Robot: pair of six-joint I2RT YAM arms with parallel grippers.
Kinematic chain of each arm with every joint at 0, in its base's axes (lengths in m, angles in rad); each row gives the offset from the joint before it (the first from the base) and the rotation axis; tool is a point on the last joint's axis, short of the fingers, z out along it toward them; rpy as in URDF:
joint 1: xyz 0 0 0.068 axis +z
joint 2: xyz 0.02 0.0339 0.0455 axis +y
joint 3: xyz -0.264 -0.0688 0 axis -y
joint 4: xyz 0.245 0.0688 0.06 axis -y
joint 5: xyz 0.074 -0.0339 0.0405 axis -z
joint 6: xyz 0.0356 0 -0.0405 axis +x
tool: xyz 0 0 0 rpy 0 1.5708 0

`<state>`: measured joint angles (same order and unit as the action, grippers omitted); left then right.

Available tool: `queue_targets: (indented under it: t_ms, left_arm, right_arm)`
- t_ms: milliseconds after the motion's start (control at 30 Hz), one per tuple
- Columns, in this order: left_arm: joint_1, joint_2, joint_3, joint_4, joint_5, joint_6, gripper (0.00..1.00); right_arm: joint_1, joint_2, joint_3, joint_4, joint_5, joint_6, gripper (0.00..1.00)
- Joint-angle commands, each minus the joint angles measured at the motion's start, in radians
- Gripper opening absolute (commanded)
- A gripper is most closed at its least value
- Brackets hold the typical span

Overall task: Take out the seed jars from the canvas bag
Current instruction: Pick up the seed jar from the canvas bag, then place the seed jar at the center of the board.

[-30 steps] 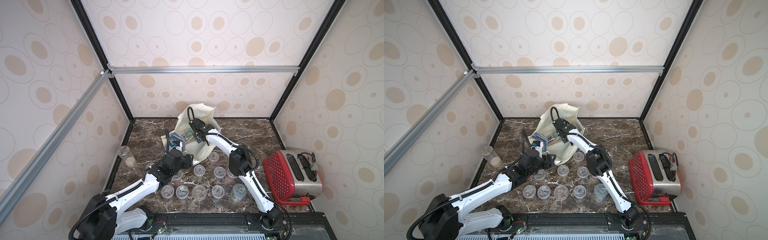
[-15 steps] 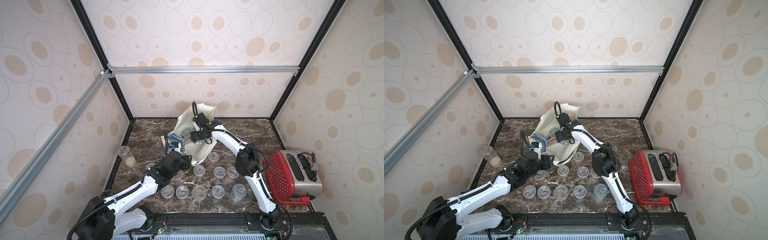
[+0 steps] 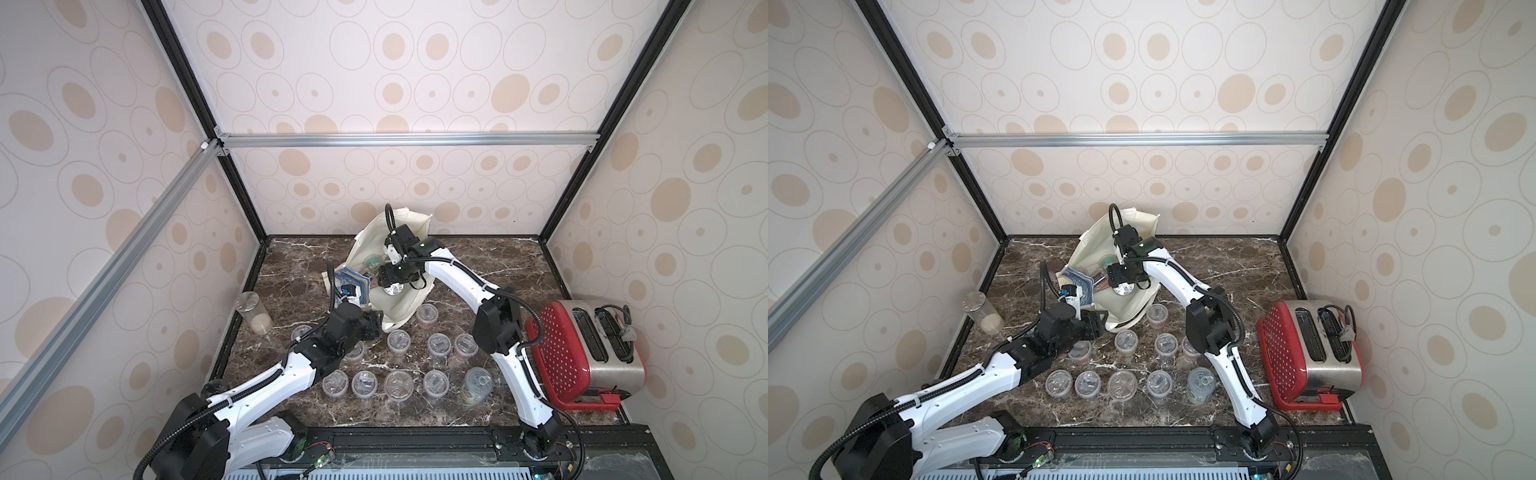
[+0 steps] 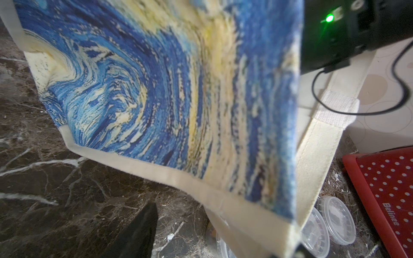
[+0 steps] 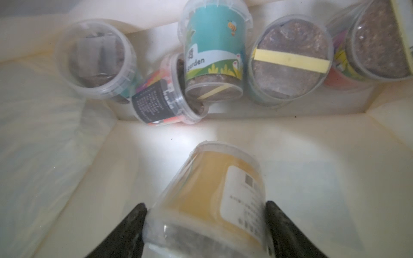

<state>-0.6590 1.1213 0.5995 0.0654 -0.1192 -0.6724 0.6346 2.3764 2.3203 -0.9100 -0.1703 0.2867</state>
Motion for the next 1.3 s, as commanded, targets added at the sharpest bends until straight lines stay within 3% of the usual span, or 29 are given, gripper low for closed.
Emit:
queue_targets:
  t_ms: [0,267,433,667,900,1033,1267]
  left_arm:
    - [-0.007,-0.014,0.05,-0.029,-0.057,0.029,0.69]
    - [-0.005,-0.013,0.089,-0.033,-0.076,0.055,0.72]
    - [-0.005,-0.003,0.108,-0.031,-0.094,0.07,0.72]
    - [-0.004,0.025,0.141,-0.036,-0.099,0.096,0.72]
    - [-0.002,0.046,0.15,-0.042,-0.097,0.106,0.72]
    - [0.0,0.048,0.158,-0.045,-0.097,0.116,0.72]
    - [-0.001,0.026,0.165,-0.056,-0.112,0.14,0.73]
  right_arm:
    - [-0.005,-0.133,0.007,-0.054,-0.072,0.036,0.75]
    - [-0.04,-0.269,-0.015,-0.156,-0.185,0.049,0.75]
    - [-0.086,-0.404,-0.161,-0.181,-0.255,0.055,0.75]
    - [-0.208,-0.656,-0.438,-0.171,-0.257,0.07,0.75]
    - [-0.418,-0.899,-0.826,-0.095,-0.268,0.108,0.73]
    - [-0.502,-0.944,-0.981,-0.068,-0.244,0.104,0.72]
    - [-0.564,-0.868,-1.156,0.01,-0.15,0.126,0.71]
